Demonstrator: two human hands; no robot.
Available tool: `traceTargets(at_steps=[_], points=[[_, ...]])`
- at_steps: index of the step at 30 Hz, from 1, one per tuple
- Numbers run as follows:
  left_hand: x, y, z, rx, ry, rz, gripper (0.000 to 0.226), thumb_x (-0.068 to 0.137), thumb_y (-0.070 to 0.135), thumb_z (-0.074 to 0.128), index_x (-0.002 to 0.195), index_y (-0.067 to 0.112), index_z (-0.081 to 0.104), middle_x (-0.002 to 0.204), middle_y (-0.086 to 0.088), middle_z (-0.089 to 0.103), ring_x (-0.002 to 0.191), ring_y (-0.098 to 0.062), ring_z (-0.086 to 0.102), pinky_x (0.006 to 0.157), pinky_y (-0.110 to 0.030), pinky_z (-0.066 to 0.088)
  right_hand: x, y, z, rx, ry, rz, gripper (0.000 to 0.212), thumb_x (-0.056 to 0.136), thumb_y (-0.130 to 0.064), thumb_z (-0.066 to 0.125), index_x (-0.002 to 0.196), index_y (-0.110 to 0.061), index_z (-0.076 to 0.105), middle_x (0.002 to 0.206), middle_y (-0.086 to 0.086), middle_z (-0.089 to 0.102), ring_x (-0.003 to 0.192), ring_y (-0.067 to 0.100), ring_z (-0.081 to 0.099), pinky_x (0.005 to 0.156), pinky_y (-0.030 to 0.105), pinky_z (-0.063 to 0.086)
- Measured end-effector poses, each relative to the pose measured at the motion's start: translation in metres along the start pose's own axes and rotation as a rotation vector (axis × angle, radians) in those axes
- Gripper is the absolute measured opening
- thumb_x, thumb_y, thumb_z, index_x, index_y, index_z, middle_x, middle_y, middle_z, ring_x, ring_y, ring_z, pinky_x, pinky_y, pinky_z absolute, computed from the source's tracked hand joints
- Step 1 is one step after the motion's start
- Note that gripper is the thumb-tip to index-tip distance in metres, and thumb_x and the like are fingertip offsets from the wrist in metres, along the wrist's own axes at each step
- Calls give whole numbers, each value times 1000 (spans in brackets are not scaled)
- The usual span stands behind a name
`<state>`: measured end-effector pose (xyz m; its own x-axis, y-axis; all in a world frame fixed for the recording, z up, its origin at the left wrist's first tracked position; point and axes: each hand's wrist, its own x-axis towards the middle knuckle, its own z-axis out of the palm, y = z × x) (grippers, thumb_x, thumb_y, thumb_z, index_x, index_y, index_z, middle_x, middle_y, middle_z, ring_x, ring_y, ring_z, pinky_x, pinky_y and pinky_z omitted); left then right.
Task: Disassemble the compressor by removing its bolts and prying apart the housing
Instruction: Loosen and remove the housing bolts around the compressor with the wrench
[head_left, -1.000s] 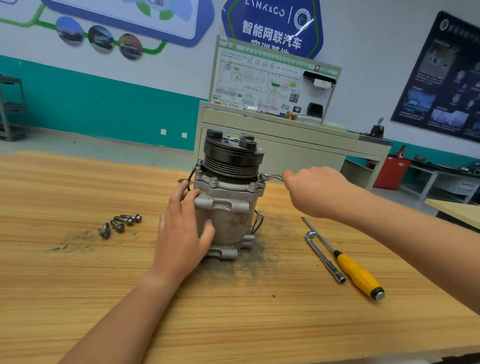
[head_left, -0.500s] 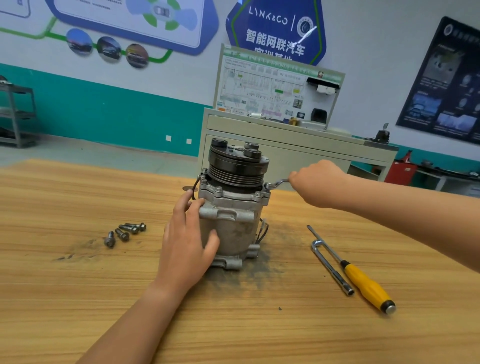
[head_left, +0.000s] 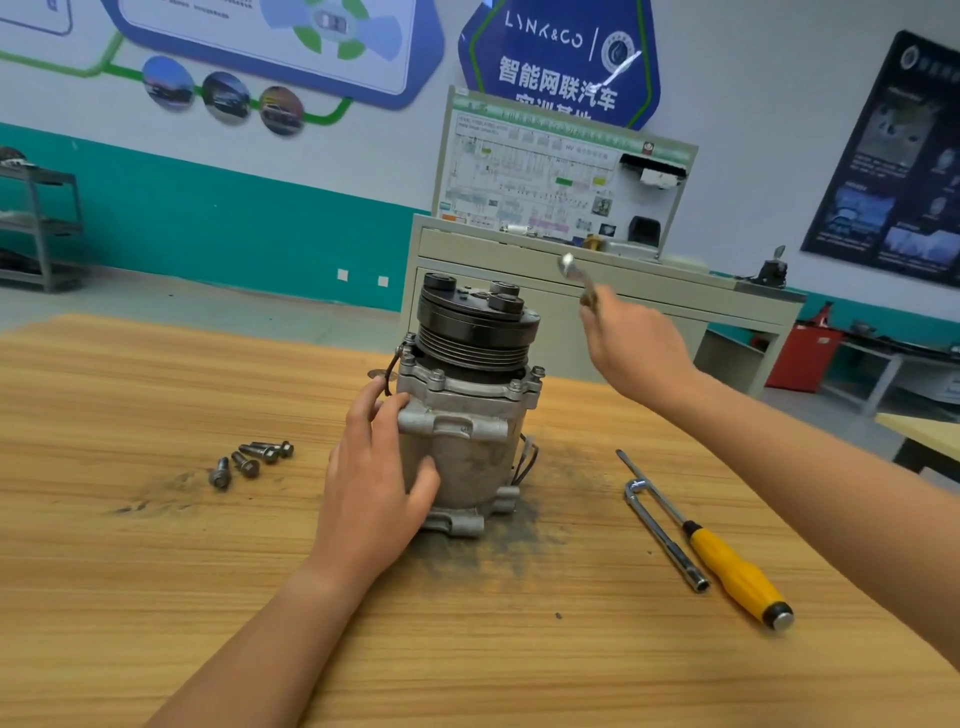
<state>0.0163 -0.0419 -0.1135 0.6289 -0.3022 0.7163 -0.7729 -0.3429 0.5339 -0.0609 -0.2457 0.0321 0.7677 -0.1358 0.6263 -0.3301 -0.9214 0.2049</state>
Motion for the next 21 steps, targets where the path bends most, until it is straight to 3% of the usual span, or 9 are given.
traceTargets(at_steps=[2, 4, 9, 17, 21], points=[[0, 0, 0, -3, -5, -3, 59, 79, 9, 68, 132, 3, 42, 148, -13, 26, 127, -34, 41, 97, -49, 41, -21, -3, -14, 91, -3, -50, 28, 100, -25, 29, 114, -5, 44, 61, 3, 50, 49, 21, 44, 45, 29, 28], [0, 0, 0, -8, -6, -6, 59, 80, 9, 67, 133, 4, 41, 149, -11, 25, 127, -34, 42, 96, -50, 43, -43, -7, -27, 12, -98, -109, 27, 100, -28, 26, 111, -9, 43, 53, -4, 42, 42, 13, 38, 40, 26, 22], [0, -1, 1, -12, -1, -12, 59, 81, 13, 66, 134, 7, 40, 150, -7, 21, 128, -30, 40, 97, -49, 42, -60, -13, -31, -235, -351, -41, 20, 101, -22, 29, 117, -16, 40, 61, -4, 41, 52, 9, 38, 42, 23, 26], [1, -2, 2, -6, -2, -11, 59, 80, 12, 67, 132, 7, 42, 149, -7, 23, 122, -32, 46, 92, -48, 41, -28, -21, -38, -419, -432, -161, 26, 95, -9, 34, 118, -13, 47, 60, -2, 38, 49, 10, 35, 40, 23, 24], [1, -1, 1, -7, -2, -17, 58, 80, 12, 66, 133, 7, 42, 149, -6, 22, 110, -35, 54, 89, -48, 43, -20, -21, -46, -427, -512, -172, 27, 98, -15, 32, 119, -12, 48, 63, -2, 37, 52, 11, 35, 43, 24, 26]])
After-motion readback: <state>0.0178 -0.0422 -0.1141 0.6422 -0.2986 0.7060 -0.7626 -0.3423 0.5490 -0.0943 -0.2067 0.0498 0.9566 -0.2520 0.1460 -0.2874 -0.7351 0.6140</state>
